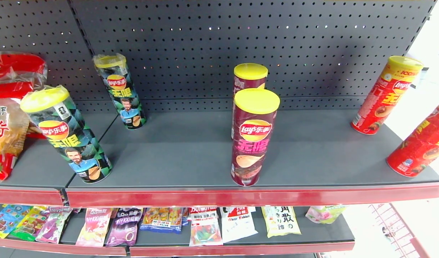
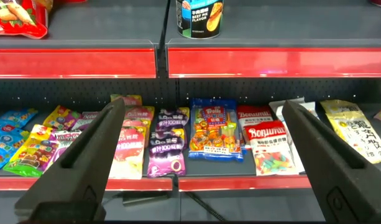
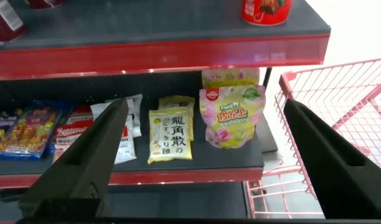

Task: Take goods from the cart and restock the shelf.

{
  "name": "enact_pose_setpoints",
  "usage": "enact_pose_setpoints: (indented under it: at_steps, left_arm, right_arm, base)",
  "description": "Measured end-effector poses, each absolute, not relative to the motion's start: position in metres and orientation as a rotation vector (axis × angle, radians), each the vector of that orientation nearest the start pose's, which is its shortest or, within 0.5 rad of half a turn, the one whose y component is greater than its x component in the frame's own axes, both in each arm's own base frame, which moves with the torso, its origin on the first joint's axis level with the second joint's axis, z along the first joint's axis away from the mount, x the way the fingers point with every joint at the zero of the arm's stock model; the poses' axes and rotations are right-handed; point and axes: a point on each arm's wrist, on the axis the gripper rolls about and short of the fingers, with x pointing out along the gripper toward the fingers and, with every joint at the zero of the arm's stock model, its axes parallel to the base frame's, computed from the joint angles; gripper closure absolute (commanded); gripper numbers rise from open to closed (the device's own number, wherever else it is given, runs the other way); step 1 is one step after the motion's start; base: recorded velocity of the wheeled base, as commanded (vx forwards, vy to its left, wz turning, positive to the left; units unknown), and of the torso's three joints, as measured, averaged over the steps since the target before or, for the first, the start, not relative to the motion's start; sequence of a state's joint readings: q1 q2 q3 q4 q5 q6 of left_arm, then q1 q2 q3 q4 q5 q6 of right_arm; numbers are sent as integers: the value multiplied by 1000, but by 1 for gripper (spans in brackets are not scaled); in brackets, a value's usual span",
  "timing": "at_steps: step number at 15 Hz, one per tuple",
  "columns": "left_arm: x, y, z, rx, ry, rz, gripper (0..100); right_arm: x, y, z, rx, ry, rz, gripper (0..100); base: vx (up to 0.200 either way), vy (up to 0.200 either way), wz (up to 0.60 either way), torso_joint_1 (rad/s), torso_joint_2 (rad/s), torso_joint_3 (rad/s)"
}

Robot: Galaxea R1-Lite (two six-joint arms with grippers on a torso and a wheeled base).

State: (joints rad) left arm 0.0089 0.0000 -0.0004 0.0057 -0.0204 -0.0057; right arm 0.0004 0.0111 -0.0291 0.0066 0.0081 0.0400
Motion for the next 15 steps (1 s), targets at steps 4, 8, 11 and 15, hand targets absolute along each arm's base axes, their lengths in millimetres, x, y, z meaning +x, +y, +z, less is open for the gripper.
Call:
enact_pose_setpoints:
  at_steps: [4, 8, 11, 15]
  left_arm:
    - [-23, -1, 75, -6, 6, -11, 0]
    - [-23, -1, 75, -6, 6, -11, 0]
    - [-23, -1, 75, -6, 6, -11, 0]
    - [-23, -1, 75, -6, 6, -11, 0]
  right_arm:
    - [-12, 0, 135, 97, 52, 74, 0]
    - [37, 8, 158, 64, 312, 200, 0]
    - [80, 24, 173, 30, 442, 242, 0]
    - [143, 52, 199, 15, 427, 273, 0]
  base:
    - [0, 0, 0, 0, 0, 0]
    - [0, 0, 0, 0, 0, 0]
    - [0, 0, 0, 0, 0, 0]
    - [0, 0, 0, 0, 0, 0]
